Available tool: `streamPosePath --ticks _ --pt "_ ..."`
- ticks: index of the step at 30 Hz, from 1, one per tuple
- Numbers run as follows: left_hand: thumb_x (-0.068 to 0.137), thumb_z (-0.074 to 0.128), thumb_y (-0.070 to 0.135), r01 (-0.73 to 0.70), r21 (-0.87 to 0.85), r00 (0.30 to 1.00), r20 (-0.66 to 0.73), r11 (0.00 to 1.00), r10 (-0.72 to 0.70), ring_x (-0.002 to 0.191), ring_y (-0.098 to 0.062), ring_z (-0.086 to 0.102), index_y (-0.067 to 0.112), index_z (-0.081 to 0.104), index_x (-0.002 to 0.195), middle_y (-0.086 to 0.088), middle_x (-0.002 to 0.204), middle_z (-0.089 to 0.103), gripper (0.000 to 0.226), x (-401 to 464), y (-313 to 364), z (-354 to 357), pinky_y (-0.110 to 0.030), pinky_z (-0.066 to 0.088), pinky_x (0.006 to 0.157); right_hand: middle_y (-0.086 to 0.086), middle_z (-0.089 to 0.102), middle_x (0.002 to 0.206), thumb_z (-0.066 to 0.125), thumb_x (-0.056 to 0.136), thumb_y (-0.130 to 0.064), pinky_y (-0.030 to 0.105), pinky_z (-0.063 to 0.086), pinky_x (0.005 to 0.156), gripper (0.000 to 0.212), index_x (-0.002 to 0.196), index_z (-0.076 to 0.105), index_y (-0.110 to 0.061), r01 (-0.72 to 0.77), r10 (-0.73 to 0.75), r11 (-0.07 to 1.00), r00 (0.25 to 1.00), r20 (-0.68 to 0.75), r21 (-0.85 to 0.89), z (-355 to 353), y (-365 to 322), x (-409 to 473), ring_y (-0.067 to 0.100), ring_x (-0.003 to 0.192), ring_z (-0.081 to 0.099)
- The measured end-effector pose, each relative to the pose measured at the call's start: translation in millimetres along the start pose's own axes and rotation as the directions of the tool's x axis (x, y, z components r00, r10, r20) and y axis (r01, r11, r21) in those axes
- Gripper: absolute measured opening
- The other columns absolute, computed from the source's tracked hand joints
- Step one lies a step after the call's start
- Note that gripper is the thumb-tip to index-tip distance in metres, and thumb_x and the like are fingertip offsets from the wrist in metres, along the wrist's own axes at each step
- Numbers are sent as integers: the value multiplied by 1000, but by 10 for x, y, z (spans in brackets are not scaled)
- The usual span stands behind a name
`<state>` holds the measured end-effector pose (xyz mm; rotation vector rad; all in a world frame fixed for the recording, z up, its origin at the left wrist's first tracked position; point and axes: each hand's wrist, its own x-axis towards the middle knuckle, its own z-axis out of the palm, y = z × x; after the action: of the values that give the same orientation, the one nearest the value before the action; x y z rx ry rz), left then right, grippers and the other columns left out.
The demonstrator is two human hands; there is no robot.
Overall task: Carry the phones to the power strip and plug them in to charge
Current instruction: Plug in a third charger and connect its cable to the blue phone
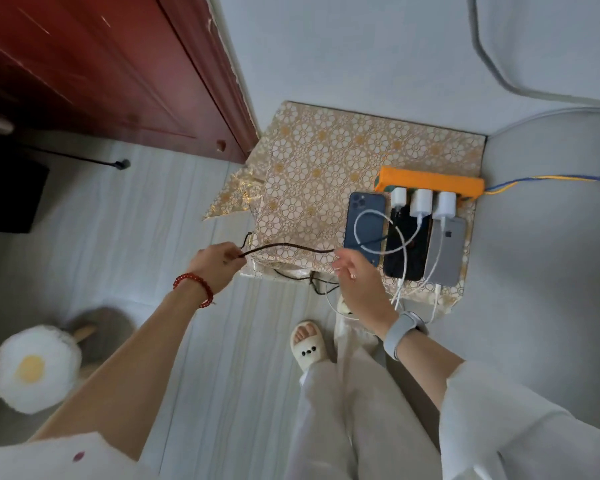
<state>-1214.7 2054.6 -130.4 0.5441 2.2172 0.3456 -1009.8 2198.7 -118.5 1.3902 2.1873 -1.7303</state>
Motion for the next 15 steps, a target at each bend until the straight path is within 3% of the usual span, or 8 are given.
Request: streamPosePath --ticks 4,6,8,12,15 --pt "83 60 17 -83 -264 997 -18 961 81 77 -24 67 17 64 79 -4 72 69 6 -99 222 -145 -37 54 84 7 61 111 38 91 -3 21 41 77 35 124 47 -11 1 -1 999 1000 7 38 121 -82 -72 17 95 57" --pt "84 60 15 -93 -380 995 8 920 104 72 -27 67 15 63 80 -8 71 67 6 -165 367 -204 -42 56 80 4 57 108 39 92 -4 22 41 78 37 127 44 -14 15 -14 999 1000 -4 52 134 -127 -113 17 99 55" --pt "86 57 14 -104 -497 992 5 861 123 58 -20 65 16 63 79 -6 67 63 9 -234 503 -273 -40 58 71 2 54 106 40 93 -7 26 42 80 40 132 39 -16 16 -13 997 999 -34 75 113 -179 -124 18 101 54" --pt "89 52 16 -64 -746 990 37 662 138 38 -9 53 12 65 83 0 61 55 15 -349 767 -410 -24 52 45 3 51 109 43 93 -9 20 46 70 51 140 25 -19 47 -39 989 998 -54 143 31 -322 -65 16 94 55" --pt "91 47 11 84 -869 952 215 488 218 41 -8 50 5 62 88 3 54 55 16 -432 941 -433 -21 47 44 2 51 120 45 92 -9 16 44 72 50 138 27 -17 74 -78 983 997 17 170 16 -446 -59 16 103 54"
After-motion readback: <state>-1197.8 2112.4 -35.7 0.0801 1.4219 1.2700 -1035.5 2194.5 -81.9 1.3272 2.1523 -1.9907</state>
